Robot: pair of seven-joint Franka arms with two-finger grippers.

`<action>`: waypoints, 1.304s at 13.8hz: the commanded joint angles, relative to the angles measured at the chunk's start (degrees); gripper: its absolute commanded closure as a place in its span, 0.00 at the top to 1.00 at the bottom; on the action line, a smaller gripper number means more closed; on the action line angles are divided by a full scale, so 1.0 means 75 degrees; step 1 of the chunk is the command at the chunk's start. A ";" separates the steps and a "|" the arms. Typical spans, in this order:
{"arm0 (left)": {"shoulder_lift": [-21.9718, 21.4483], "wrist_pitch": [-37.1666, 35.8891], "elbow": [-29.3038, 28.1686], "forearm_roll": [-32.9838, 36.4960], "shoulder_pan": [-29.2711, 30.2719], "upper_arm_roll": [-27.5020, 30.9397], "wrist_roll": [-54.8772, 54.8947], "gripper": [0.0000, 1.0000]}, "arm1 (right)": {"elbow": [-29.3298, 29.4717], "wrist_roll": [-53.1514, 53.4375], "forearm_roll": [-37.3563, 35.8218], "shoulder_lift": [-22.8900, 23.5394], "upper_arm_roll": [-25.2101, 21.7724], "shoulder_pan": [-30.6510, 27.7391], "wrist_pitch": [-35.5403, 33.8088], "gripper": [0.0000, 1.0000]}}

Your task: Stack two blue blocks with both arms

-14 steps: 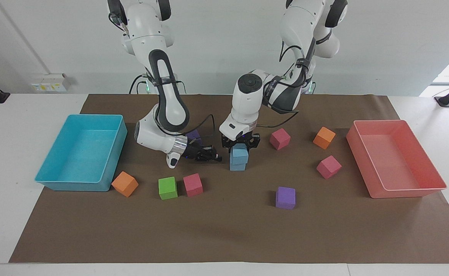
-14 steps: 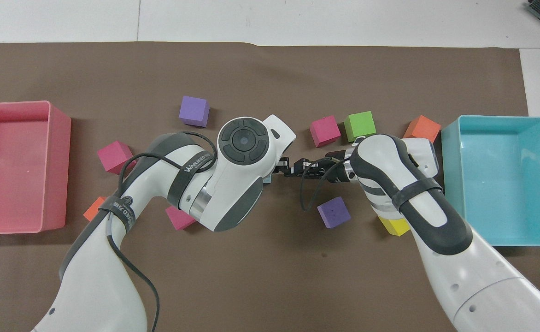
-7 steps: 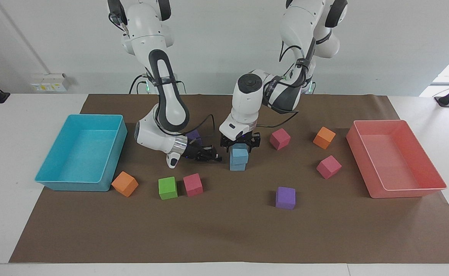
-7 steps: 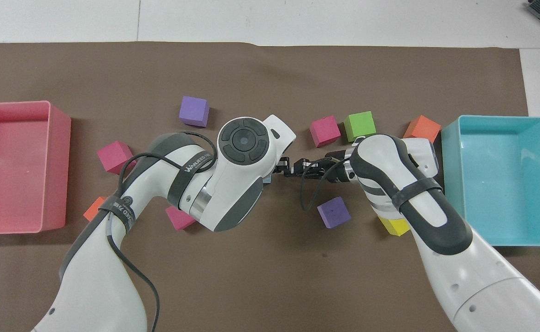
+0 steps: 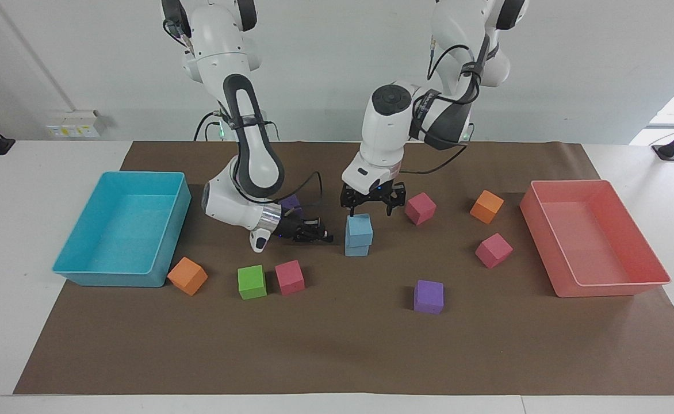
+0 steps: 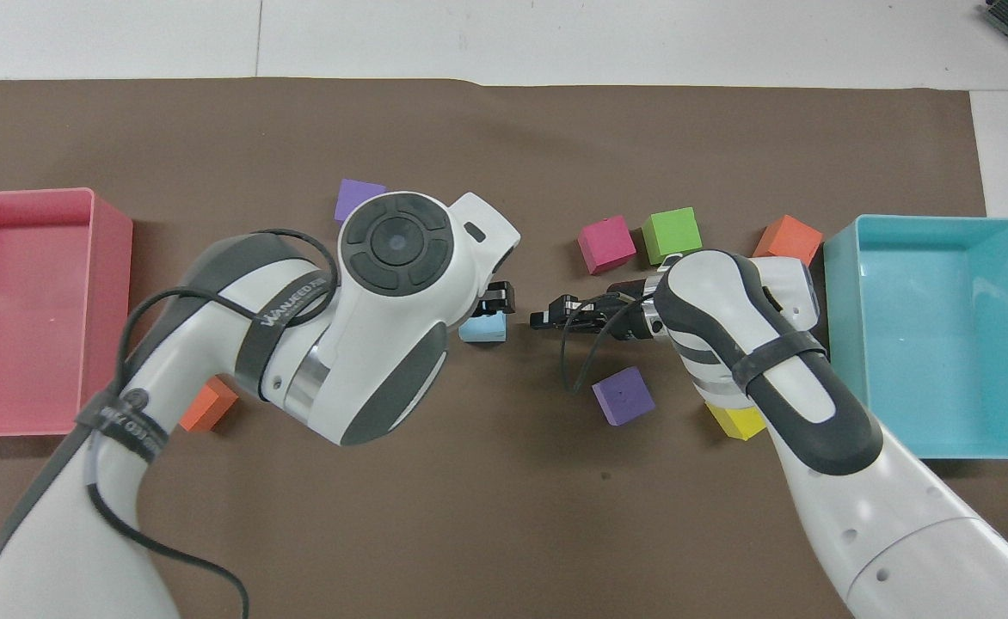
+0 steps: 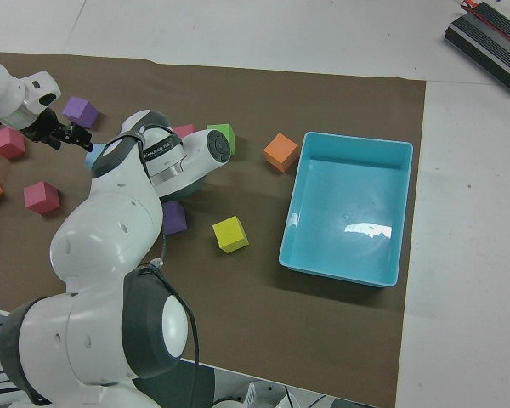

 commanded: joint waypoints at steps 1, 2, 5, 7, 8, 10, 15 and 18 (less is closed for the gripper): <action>-0.1505 -0.0316 -0.1098 0.0062 0.0696 -0.0033 0.0901 1.00 | 0.0080 0.0117 -0.0041 -0.0172 -0.0007 -0.0062 0.0106 0.00; -0.1834 -0.0630 -0.1310 0.0062 0.0872 -0.0033 0.1219 1.00 | 0.0091 0.0117 -0.0169 -0.0231 -0.0030 -0.0085 0.0106 0.00; -0.2363 -0.1510 -0.1371 0.0062 0.1538 0.0002 0.2331 1.00 | 0.0255 0.0630 -0.1384 -0.0453 -0.0077 -0.0202 0.0106 0.00; -0.2540 -0.1850 -0.1254 0.0062 0.2008 0.0037 0.2849 1.00 | 0.0419 0.1076 -0.2368 -0.0594 -0.0089 -0.0331 0.0106 0.00; -0.2529 -0.1852 -0.1091 0.0050 0.2254 0.0037 0.2967 1.00 | 0.0489 0.1333 -0.2895 -0.0664 -0.0147 -0.0378 0.0106 0.00; -0.2296 -0.1887 -0.0402 -0.0043 0.2688 0.0049 0.3061 1.00 | 0.0665 0.1907 -0.4113 -0.0875 -0.0171 -0.0483 0.0024 0.00; -0.1872 -0.3045 0.1136 -0.0759 0.3790 0.0049 0.3388 1.00 | 0.0748 0.2344 -0.6284 -0.1402 -0.0183 -0.0858 -0.0245 1.00; -0.1756 -0.3562 0.1582 -0.0549 0.3873 0.0119 0.4419 1.00 | 0.0771 0.2775 -0.7559 -0.1812 -0.0195 -0.1045 -0.0666 1.00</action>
